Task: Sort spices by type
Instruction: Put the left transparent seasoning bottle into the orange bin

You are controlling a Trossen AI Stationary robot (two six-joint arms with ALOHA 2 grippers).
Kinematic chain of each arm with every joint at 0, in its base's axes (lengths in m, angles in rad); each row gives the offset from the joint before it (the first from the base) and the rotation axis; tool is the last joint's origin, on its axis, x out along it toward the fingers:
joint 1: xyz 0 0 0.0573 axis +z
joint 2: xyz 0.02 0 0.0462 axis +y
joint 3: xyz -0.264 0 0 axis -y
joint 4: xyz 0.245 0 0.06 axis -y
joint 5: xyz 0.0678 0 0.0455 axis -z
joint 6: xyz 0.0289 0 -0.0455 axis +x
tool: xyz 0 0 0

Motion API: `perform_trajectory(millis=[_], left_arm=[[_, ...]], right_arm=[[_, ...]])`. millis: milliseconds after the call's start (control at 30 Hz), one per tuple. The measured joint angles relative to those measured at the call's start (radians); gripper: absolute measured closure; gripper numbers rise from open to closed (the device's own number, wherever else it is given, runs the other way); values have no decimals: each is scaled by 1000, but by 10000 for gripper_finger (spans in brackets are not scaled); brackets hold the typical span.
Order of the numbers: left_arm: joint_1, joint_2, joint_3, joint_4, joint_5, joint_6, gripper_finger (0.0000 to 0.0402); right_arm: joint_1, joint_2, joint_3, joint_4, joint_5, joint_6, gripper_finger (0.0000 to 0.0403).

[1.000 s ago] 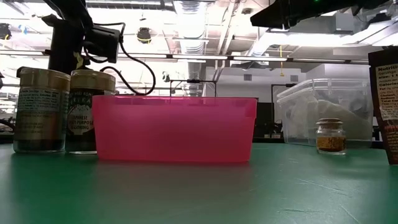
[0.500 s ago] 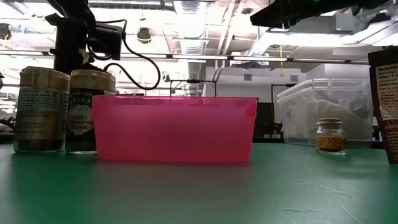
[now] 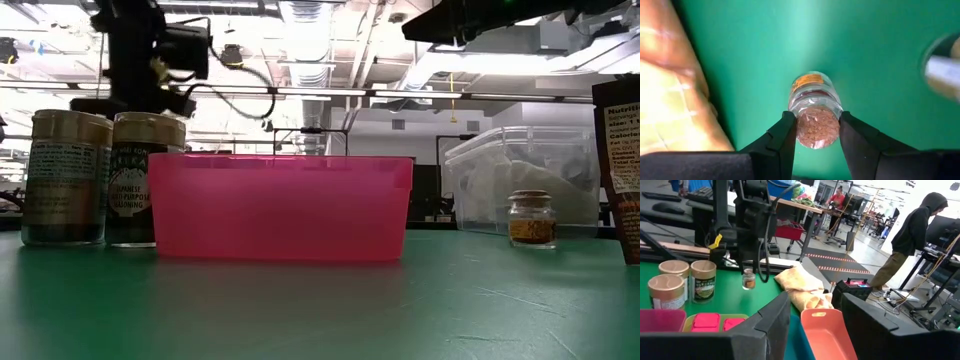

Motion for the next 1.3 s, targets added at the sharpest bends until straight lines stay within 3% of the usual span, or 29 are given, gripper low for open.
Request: perform_trajectory(millis=[200, 567, 800, 1000, 1300], left_arm=[[30, 75, 134, -3, 25, 20, 269], [77, 350, 422, -46, 78, 121, 269], [114, 484, 696, -201, 77, 185, 269], [149, 588, 903, -215, 77, 220, 269], [189, 732, 1040, -172, 146, 240, 269]], right_arm=[[-5, 0, 0, 1, 0, 3, 194], [-27, 60, 0, 2, 0, -6, 194], [-60, 63, 0, 4, 0, -9, 194], [-66, 63, 0, 0, 0, -8, 194], [-66, 63, 0, -20, 0, -8, 194]])
